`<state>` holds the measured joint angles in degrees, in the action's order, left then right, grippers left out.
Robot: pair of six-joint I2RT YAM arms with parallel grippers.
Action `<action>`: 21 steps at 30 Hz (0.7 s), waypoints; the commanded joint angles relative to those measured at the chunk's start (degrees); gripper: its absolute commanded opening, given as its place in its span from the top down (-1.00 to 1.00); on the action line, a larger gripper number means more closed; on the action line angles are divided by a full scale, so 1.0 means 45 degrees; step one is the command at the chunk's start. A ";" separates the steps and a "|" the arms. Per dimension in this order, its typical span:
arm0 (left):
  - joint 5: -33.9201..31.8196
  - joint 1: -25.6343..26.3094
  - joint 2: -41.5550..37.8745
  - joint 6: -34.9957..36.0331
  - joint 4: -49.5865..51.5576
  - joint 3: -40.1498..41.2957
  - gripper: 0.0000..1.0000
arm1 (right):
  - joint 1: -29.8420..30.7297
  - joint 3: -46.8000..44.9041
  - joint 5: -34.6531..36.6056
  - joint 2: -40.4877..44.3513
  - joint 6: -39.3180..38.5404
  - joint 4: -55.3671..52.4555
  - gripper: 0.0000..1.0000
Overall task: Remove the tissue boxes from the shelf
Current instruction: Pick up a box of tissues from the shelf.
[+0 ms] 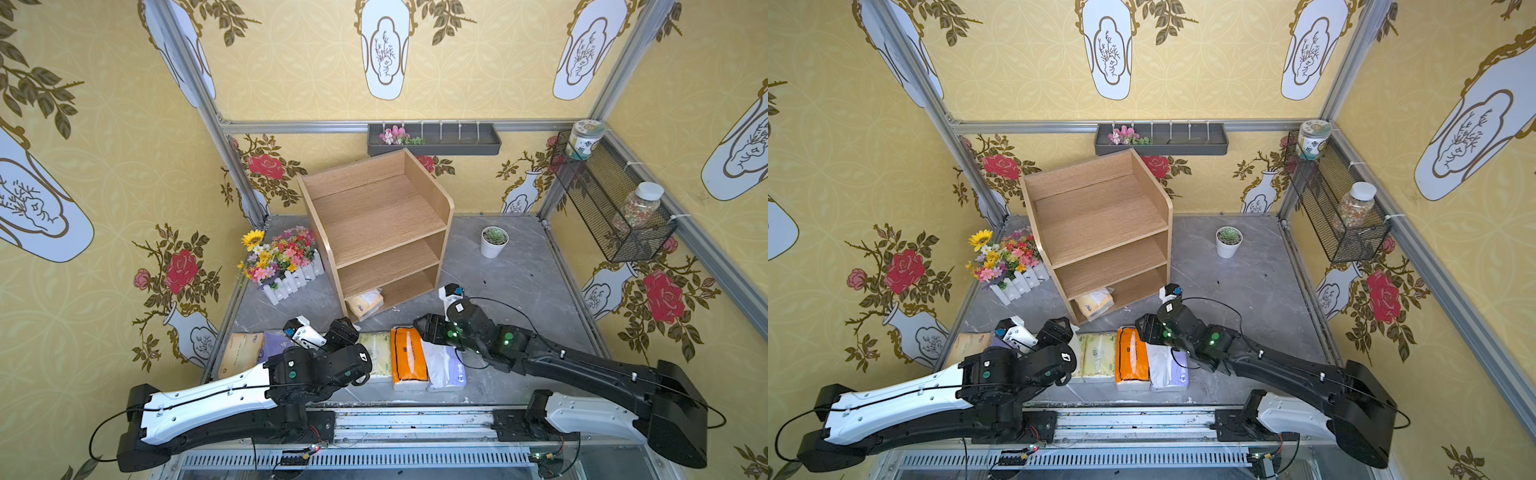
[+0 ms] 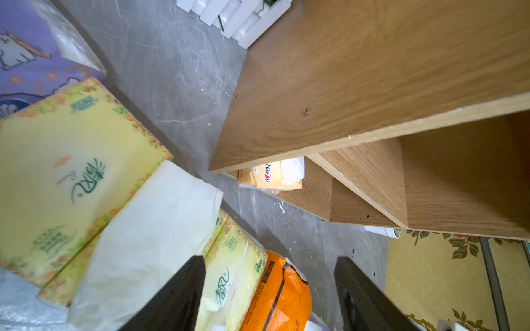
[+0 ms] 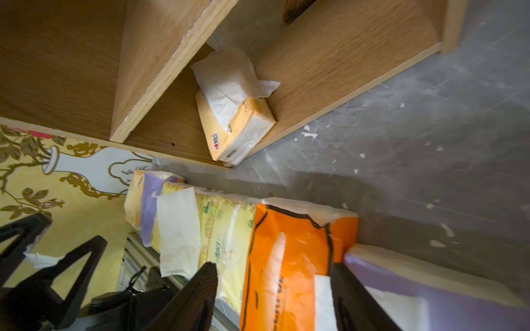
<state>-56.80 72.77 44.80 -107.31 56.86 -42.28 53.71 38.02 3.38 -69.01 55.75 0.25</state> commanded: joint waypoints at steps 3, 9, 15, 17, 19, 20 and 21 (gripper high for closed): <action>-0.0357 -0.0057 -0.0624 -0.0412 0.1053 0.0397 -0.52 | 0.0193 0.0050 0.0564 -0.2134 0.2064 0.4846 -0.15; -0.0445 -0.0054 -0.0960 -0.0492 0.0889 0.0663 -0.52 | 0.0167 0.0461 0.0638 -0.4714 0.2582 0.6819 0.01; -0.0582 -0.0056 -0.1070 -0.0380 0.0754 0.0655 -0.52 | 0.0380 0.0772 0.0990 -0.6210 0.2541 0.8594 0.13; -0.0616 -0.0058 -0.1068 -0.0362 0.0656 0.0689 -0.52 | 0.0351 0.0775 0.1092 -0.6700 0.2716 0.9210 0.12; -0.0624 -0.0049 -0.1065 -0.0373 0.0578 0.0718 -0.52 | 0.0345 0.0809 0.1235 -0.7076 0.2749 0.9633 0.12; -0.0645 -0.0058 -0.1063 -0.0374 0.0533 0.0720 -0.52 | 0.0296 0.0882 0.1280 -0.7259 0.2768 0.9770 0.12; -0.0630 -0.0058 -0.1064 -0.0373 0.0505 0.0741 -0.52 | 0.0284 0.0949 0.1318 -0.7403 0.2778 0.9850 0.13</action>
<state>-57.21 72.60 40.01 -107.48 57.45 -39.46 55.07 41.63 7.38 -101.08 67.68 38.52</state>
